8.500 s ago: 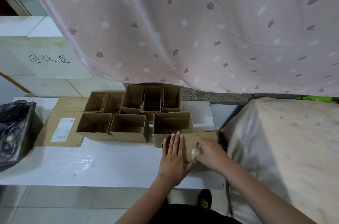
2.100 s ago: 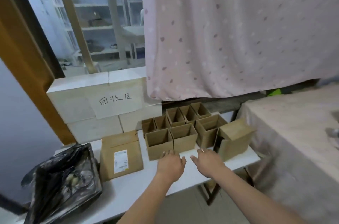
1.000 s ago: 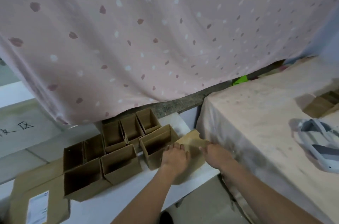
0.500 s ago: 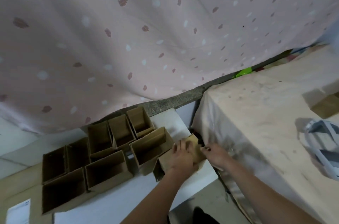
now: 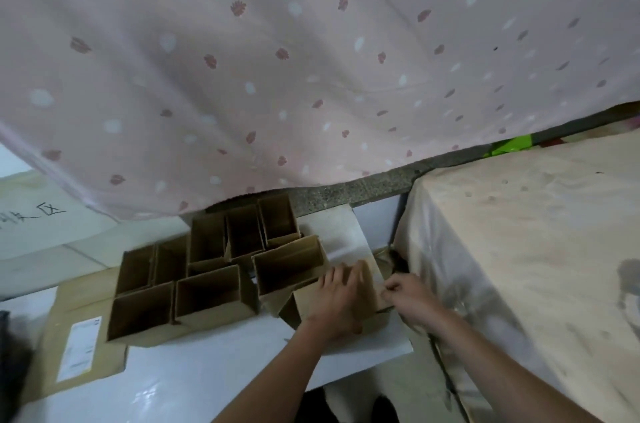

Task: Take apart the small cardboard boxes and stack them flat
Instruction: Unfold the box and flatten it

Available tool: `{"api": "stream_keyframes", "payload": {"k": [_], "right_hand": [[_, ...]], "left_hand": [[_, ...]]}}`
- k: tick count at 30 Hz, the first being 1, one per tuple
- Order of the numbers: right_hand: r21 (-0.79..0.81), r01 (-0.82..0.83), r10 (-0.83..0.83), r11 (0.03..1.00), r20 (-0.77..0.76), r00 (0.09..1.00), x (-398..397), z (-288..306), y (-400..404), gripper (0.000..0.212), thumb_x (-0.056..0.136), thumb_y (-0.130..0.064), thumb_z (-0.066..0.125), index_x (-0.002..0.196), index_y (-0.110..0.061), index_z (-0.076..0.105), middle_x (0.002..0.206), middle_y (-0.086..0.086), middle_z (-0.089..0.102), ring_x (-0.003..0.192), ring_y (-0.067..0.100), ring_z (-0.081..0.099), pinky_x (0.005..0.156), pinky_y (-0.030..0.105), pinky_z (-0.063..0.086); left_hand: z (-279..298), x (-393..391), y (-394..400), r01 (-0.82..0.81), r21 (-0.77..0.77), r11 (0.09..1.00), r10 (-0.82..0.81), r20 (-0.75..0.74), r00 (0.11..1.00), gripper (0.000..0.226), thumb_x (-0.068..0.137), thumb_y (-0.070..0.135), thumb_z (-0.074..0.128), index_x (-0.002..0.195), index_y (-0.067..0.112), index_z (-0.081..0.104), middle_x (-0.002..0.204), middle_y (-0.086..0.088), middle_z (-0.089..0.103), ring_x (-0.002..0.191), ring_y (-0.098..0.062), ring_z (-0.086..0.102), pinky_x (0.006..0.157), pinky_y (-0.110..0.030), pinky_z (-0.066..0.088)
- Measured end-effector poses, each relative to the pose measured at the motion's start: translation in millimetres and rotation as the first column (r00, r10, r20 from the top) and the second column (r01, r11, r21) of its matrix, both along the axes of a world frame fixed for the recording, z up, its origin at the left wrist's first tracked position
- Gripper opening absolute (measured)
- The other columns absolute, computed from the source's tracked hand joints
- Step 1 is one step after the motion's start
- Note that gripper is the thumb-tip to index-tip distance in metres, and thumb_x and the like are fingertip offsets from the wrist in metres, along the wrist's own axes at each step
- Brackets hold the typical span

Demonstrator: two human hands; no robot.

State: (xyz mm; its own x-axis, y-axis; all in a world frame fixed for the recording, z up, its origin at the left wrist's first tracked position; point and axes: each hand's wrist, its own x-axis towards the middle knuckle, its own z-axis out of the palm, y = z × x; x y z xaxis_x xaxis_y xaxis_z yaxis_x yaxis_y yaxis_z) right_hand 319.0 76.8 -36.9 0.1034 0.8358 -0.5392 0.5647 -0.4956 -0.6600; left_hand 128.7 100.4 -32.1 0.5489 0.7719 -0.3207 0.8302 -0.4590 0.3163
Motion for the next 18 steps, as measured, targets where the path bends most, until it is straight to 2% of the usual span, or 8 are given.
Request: {"api": "stream_keyframes", "payload": {"k": [2, 3, 6, 9, 12, 14, 16, 18], "right_hand": [[0.045, 0.009, -0.007, 0.999, -0.048, 0.999, 11.6, 5.3, 5.7, 0.011, 0.092, -0.030, 0.063, 0.084, -0.027, 0.071, 0.081, -0.013, 0.069, 0.079, 0.005, 0.063, 0.064, 0.022, 0.043], [0.074, 0.033, -0.029, 0.997, -0.061, 0.998, 18.3, 6.4, 8.4, 0.011, 0.093, -0.033, 0.064, 0.084, -0.032, 0.071, 0.080, -0.014, 0.070, 0.079, 0.003, 0.064, 0.064, 0.023, 0.045], [0.134, 0.176, -0.168, 0.975, -0.064, 0.984, 38.7, 2.6, 13.3, 0.006, 0.091, -0.039, 0.065, 0.088, -0.034, 0.064, 0.084, -0.012, 0.068, 0.082, 0.009, 0.065, 0.072, 0.032, 0.054], [0.092, 0.187, -0.187, 0.978, -0.005, 0.982, 56.5, -6.1, 18.7, 0.031, 0.089, -0.042, 0.068, 0.111, -0.027, 0.053, 0.106, -0.002, 0.063, 0.092, 0.016, 0.061, 0.078, 0.034, 0.050], [-0.045, 0.128, -0.128, 0.991, -0.007, 0.992, 65.3, -11.9, 28.0, 0.061, 0.089, -0.047, 0.067, 0.137, -0.014, 0.046, 0.130, 0.008, 0.059, 0.116, 0.028, 0.058, 0.096, 0.038, 0.047], [-0.116, 0.101, -0.104, 0.988, -0.022, 0.994, 63.5, -12.5, 30.6, 0.071, 0.091, -0.047, 0.066, 0.145, -0.009, 0.042, 0.143, 0.011, 0.051, 0.128, 0.031, 0.051, 0.102, 0.038, 0.044], [-0.150, 0.076, -0.081, 0.986, -0.025, 0.996, 57.6, -10.8, 30.8, 0.063, 0.092, -0.040, 0.066, 0.142, -0.007, 0.046, 0.138, 0.011, 0.054, 0.125, 0.030, 0.053, 0.095, 0.034, 0.047], [-0.128, 0.025, -0.025, 0.991, 0.003, 1.000, 51.2, -7.6, 29.3, 0.034, 0.094, -0.029, 0.066, 0.123, -0.013, 0.059, 0.114, 0.006, 0.063, 0.108, 0.026, 0.059, 0.075, 0.029, 0.047]], "left_hand": [[1.0, -2.1, -1.4, -0.074, -0.008, 0.997, 0.075, 0.075, 0.994, 0.126, 0.072, 0.043, 0.082, 0.157, 0.031, -0.009, 0.162, -0.007, 0.010, 0.149, -0.034, 0.014, 0.121, -0.049, 0.016], [3.2, -3.0, -4.3, -0.123, -0.024, 0.992, 0.125, 0.116, 0.985, 0.127, 0.071, 0.043, 0.083, 0.157, 0.033, -0.010, 0.162, -0.005, 0.009, 0.148, -0.033, 0.013, 0.120, -0.050, 0.018], [9.8, -7.1, -15.6, -0.225, -0.061, 0.972, 0.233, 0.254, 0.939, 0.131, 0.066, 0.039, 0.085, 0.155, 0.041, -0.012, 0.160, 0.006, 0.007, 0.148, -0.029, 0.014, 0.117, -0.052, 0.027], [15.6, -16.4, -27.7, -0.275, -0.083, 0.958, 0.287, 0.334, 0.898, 0.125, 0.064, 0.041, 0.086, 0.155, 0.039, 0.000, 0.156, 0.016, 0.007, 0.145, -0.024, 0.021, 0.115, -0.046, 0.037], [21.4, -24.1, -35.9, -0.317, -0.079, 0.945, 0.321, 0.411, 0.853, 0.113, 0.060, 0.044, 0.084, 0.150, 0.034, 0.016, 0.150, 0.017, 0.018, 0.136, -0.016, 0.036, 0.108, -0.040, 0.046], [22.8, -26.8, -42.1, -0.356, -0.110, 0.928, 0.365, 0.448, 0.816, 0.108, 0.059, 0.040, 0.084, 0.147, 0.034, 0.021, 0.146, 0.018, 0.024, 0.133, -0.014, 0.039, 0.102, -0.033, 0.051], [20.6, -30.7, -48.0, -0.390, -0.162, 0.906, 0.419, 0.462, 0.781, 0.110, 0.060, 0.029, 0.087, 0.147, 0.036, 0.020, 0.147, 0.017, 0.026, 0.136, -0.015, 0.037, 0.100, -0.030, 0.053], [14.9, -37.7, -53.3, -0.422, -0.240, 0.874, 0.485, 0.473, 0.735, 0.115, 0.061, 0.024, 0.089, 0.151, 0.034, 0.018, 0.148, 0.017, 0.027, 0.139, -0.012, 0.032, 0.104, -0.037, 0.052]]}}
